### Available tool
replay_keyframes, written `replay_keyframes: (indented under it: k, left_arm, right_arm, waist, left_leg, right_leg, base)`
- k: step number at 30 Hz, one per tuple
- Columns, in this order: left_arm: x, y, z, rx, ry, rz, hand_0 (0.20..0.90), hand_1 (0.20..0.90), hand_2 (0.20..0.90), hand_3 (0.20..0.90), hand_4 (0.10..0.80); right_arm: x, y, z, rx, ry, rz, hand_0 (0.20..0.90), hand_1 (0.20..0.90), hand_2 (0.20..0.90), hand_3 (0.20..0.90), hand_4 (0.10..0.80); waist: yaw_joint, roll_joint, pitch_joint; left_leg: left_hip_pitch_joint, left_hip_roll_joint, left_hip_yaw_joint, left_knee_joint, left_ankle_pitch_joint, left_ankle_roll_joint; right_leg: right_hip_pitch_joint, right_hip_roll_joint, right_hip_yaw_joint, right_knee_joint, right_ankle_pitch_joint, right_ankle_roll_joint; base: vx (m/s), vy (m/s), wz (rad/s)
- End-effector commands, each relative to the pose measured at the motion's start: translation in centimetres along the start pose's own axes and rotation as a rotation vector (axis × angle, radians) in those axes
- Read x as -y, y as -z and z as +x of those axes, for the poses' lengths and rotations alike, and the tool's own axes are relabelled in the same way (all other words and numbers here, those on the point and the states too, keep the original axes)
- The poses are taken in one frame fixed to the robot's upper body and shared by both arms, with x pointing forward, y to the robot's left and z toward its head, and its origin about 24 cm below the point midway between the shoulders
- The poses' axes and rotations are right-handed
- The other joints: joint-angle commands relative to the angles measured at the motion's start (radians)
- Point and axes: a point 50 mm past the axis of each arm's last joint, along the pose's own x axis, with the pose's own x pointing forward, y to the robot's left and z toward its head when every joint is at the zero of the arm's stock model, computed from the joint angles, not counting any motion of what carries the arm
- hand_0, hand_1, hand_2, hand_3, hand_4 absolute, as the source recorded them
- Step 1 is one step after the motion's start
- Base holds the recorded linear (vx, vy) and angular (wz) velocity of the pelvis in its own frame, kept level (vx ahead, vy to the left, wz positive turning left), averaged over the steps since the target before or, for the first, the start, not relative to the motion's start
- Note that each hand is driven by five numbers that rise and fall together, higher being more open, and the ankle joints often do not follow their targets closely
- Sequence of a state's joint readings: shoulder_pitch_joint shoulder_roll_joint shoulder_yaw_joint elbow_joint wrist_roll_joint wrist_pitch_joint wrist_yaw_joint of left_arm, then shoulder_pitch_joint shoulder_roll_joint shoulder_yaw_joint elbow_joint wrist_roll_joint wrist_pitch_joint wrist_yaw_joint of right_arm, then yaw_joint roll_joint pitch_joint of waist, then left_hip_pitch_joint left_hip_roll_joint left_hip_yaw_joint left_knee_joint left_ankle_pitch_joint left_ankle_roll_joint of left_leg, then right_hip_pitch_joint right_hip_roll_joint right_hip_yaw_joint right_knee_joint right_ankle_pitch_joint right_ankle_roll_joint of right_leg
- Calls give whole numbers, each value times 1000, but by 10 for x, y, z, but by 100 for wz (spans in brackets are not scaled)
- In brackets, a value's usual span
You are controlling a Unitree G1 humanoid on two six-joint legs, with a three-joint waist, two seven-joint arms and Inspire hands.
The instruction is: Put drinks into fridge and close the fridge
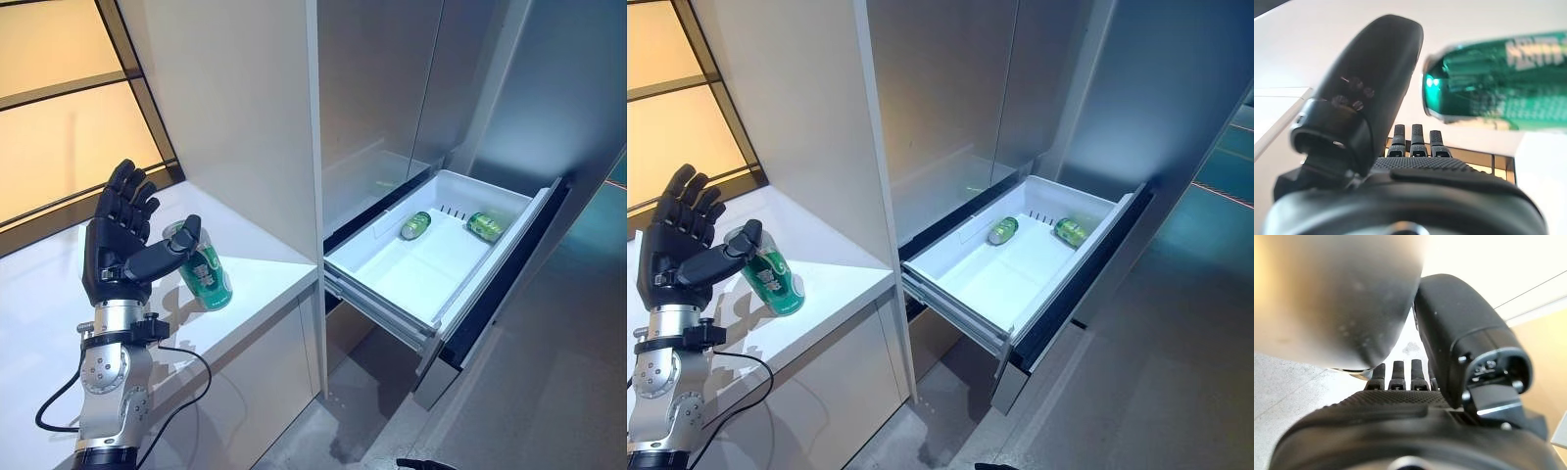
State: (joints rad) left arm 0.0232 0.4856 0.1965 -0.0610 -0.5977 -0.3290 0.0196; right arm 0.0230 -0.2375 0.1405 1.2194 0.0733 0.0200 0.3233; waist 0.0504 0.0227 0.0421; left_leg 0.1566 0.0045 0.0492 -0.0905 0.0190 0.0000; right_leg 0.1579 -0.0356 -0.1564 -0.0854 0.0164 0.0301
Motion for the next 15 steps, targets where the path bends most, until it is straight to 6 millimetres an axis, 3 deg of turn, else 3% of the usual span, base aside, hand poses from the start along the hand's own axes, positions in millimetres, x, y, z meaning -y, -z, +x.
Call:
replay_keyframes:
  k: [1,15]
  left_arm:
    - [26,-59,36,323,147,-43,900,900,900,900,800]
    - [35,-56,39,281,204,69,900,900,900,900,800]
  right_arm:
    - [1,13,-2,-69,-12,-37,900,900,900,900,800]
    - [1,12,-1,-70,-12,-27,900,900,900,900,800]
  waist:
    - [-18,2,-6]
    - [-24,1,-6]
  left_leg:
    - [29,-48,-4,7,-78,36]
    - [32,-47,9,7,-81,38]
  right_leg:
    - [-12,32,74,72,-68,21]
    - [-10,36,81,66,-65,22]
  base:
    - [0,0,0]
    - [6,-1,-4]
